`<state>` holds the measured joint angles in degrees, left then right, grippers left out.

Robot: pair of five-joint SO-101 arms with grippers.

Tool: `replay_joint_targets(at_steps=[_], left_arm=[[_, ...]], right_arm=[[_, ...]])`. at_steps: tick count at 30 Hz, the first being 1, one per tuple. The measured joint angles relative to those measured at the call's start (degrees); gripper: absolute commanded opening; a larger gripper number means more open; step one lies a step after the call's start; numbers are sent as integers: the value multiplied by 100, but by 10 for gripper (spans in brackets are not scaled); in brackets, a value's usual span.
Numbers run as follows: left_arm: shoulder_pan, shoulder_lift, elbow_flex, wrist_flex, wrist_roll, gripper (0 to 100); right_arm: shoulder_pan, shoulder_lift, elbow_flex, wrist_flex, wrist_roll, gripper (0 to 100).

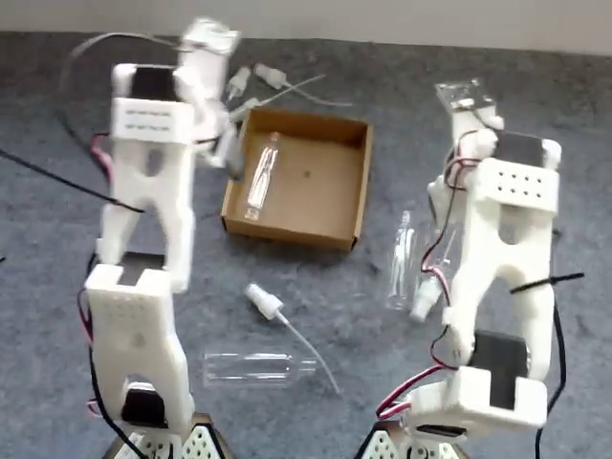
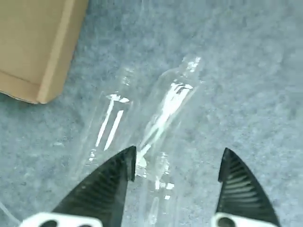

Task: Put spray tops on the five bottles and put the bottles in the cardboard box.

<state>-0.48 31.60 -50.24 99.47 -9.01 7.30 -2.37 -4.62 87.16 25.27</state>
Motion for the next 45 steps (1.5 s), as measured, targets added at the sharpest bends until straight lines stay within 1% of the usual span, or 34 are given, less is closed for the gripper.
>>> replay_joint_targets(at_steps=[4, 6, 11, 14, 19, 22, 24, 25, 31, 35, 43, 45], left_arm=[[484, 9, 18, -598, 0, 108], [624, 167, 18, -844, 0, 108], [941, 914, 26, -1319, 0, 108], [949, 1327, 26, -1521, 0, 108], [932, 1793, 26, -1688, 35, 104], [932, 2057, 9, -1820, 9, 86], [941, 2251, 0, -1881, 44, 17], [958, 2321, -18, -1899, 44, 0], [958, 2532, -79, -1916, 44, 2], [967, 2338, -360, -1732, 26, 2], [958, 1547, -1837, -79, 18, 8], [958, 1363, -1899, 62, 18, 26]], right_arm=[[475, -510, 202, -18, 325, 44], [633, -818, 624, -237, 413, 15], [835, -1802, 2409, -1301, 510, 15], [905, -2435, 3613, -1873, 774, 16], [923, -3376, 5178, -2163, 1002, 16], [914, -3930, 5653, -2180, 1011, 16], [905, -4290, 5802, -2180, 1011, 16], [914, -4484, 5873, -2180, 1011, 16], [905, -5327, 6514, -2180, 1011, 16], [905, -5486, 6787, -2180, 1284, 16], [905, -5512, 6875, -2180, 1389, 16], [905, -5512, 6875, -2180, 1389, 16]])
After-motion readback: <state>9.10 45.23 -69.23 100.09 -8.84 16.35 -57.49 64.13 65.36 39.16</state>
